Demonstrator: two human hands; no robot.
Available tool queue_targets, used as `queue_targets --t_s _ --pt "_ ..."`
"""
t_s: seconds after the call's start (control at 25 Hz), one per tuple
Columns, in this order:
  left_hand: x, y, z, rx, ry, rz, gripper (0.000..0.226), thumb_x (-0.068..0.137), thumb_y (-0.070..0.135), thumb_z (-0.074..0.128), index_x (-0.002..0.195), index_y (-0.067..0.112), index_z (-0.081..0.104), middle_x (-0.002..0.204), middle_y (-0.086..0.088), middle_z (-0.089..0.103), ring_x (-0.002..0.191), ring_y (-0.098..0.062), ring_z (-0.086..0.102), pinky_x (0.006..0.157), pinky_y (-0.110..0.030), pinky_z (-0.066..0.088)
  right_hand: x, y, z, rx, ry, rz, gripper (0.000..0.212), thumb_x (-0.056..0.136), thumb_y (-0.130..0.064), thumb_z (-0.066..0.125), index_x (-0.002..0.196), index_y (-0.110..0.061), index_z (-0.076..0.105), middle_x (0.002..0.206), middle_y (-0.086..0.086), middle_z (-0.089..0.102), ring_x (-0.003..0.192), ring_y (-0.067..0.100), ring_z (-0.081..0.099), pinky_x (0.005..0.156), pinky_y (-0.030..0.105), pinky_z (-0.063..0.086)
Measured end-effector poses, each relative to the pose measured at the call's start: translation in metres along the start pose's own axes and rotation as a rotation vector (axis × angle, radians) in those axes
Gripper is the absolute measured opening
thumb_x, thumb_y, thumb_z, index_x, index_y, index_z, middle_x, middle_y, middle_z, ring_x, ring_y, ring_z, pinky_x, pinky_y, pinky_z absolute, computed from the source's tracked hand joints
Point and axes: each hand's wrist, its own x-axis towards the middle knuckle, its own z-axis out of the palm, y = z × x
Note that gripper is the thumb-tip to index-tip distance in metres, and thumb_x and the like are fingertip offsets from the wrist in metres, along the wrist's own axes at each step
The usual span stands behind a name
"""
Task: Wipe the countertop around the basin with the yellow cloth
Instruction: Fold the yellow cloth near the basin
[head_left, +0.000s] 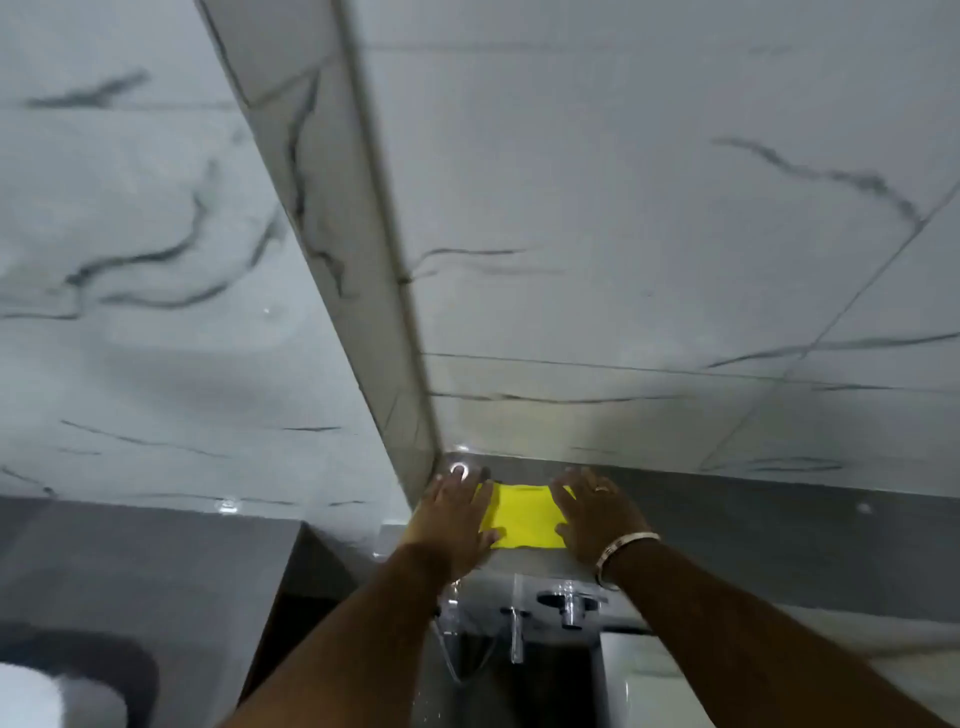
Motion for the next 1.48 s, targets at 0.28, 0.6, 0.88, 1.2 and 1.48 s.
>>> queue_targets --t_s 0.28,0.6,0.88,1.2,1.48 --pt "0.062 -0.010 0.046 -0.099 -0.070 -0.011 0.060 0.097 0.041 0.040 0.149 0.017 0.021 0.156 -0.009 0.026 0.140 -0.030 0.029 0.111 -0.045 0.028 0.042 0.010 0.034 0.019 -0.096 0.103 0.063 0.086 -0.037 0.054 0.140 -0.012 0.032 0.141 0.014 0.042 0.128 0.032 0.042 0.104 0.042 0.035" --pt "0.045 0.003 0.017 -0.047 -0.090 0.020 0.055 0.083 0.035 0.066 0.133 0.025 0.045 0.128 -0.006 0.054 0.118 -0.031 0.052 0.093 -0.041 0.041 0.030 0.001 0.003 -0.014 -0.184 0.012 0.042 0.076 -0.035 0.067 0.114 -0.021 0.056 0.121 0.007 0.059 0.111 0.032 0.056 0.091 0.039 0.046" --pt "-0.026 -0.007 -0.042 -0.107 -0.156 -0.033 0.055 0.084 0.031 0.068 0.135 0.024 0.050 0.134 -0.010 0.052 0.120 -0.032 0.052 0.095 -0.041 0.046 0.006 -0.034 -0.035 0.039 -0.215 -0.209 0.029 0.076 -0.025 0.065 0.104 -0.017 0.060 0.111 0.010 0.067 0.102 0.034 0.061 0.082 0.037 0.049" --pt "-0.182 -0.106 -0.088 -0.191 -0.092 -0.368 0.032 0.087 0.041 0.064 0.110 0.018 0.063 0.112 -0.008 0.067 0.106 -0.029 0.058 0.077 -0.032 0.041 0.019 -0.180 -0.107 0.112 -0.102 -0.597 0.033 0.077 -0.036 0.066 0.108 -0.025 0.060 0.112 0.007 0.066 0.104 0.030 0.059 0.078 0.033 0.047" --pt "-0.290 -0.252 -0.077 -0.407 0.100 -0.512 0.031 0.081 0.036 0.071 0.105 0.017 0.067 0.104 -0.005 0.070 0.095 -0.025 0.062 0.077 -0.032 0.045 0.056 -0.337 -0.131 0.226 -0.077 -0.652 0.031 0.073 -0.030 0.056 0.103 -0.025 0.062 0.101 0.006 0.069 0.095 0.031 0.062 0.074 0.033 0.050"
